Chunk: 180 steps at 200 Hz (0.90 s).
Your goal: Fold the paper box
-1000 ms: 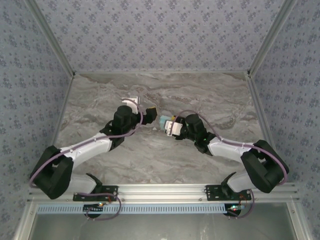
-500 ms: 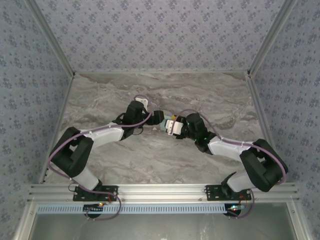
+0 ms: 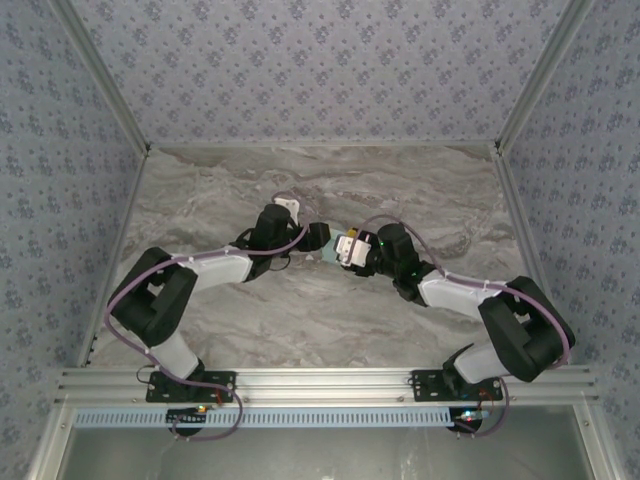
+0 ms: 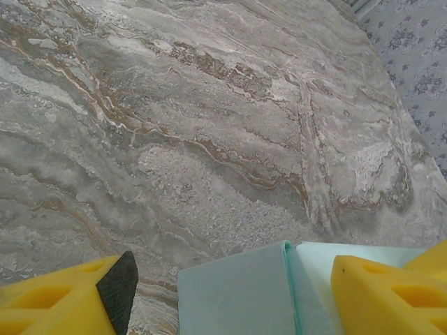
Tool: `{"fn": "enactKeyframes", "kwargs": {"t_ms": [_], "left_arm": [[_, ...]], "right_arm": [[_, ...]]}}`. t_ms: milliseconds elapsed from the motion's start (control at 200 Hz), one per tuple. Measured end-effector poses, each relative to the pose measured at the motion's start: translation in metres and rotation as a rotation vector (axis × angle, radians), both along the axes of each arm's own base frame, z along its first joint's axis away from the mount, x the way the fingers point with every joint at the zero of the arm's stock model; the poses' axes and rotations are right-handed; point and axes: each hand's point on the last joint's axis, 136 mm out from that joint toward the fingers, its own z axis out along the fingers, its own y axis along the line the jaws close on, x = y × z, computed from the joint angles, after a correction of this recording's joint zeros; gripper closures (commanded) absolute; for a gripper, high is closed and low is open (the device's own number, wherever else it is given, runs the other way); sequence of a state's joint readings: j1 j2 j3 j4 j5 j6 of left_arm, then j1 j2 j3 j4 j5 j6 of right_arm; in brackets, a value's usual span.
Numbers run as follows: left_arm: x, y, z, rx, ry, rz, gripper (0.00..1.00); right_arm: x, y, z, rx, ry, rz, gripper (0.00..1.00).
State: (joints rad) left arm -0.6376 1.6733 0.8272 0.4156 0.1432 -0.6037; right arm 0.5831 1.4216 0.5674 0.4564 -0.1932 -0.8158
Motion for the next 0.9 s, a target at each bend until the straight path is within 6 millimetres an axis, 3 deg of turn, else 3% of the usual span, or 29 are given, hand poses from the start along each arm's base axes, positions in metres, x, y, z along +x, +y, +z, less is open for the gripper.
{"fn": "enactKeyframes", "kwargs": {"t_ms": [230, 335, 435, 485, 585, 710, 899], "left_arm": [[0.005, -0.001, -0.002, 0.005, -0.023, 0.006, 0.28], [0.009, 0.002, -0.003, 0.021, -0.040, 0.024, 0.28], [0.011, 0.001, -0.004, 0.026, -0.056, 0.032, 0.28], [0.012, 0.001, -0.004, 0.026, -0.060, 0.033, 0.27], [0.013, 0.000, -0.004, 0.024, -0.065, 0.037, 0.27], [0.015, 0.001, -0.003, 0.030, -0.070, 0.041, 0.27], [0.016, 0.000, -0.003, 0.038, -0.073, 0.046, 0.27]], "right_arm": [[-0.003, -0.004, 0.002, 0.043, 0.055, -0.011, 0.30], [-0.008, -0.011, 0.021, 0.114, 0.084, -0.017, 0.29], [-0.011, -0.020, 0.052, 0.213, 0.086, -0.027, 0.28], [-0.012, -0.028, 0.068, 0.264, 0.082, -0.042, 0.31], [-0.005, -0.053, 0.086, 0.351, 0.130, -0.130, 0.49], [0.013, -0.081, 0.090, 0.444, 0.286, -0.302, 0.48], [0.014, -0.091, 0.076, 0.511, 0.461, -0.436, 0.45]]}}
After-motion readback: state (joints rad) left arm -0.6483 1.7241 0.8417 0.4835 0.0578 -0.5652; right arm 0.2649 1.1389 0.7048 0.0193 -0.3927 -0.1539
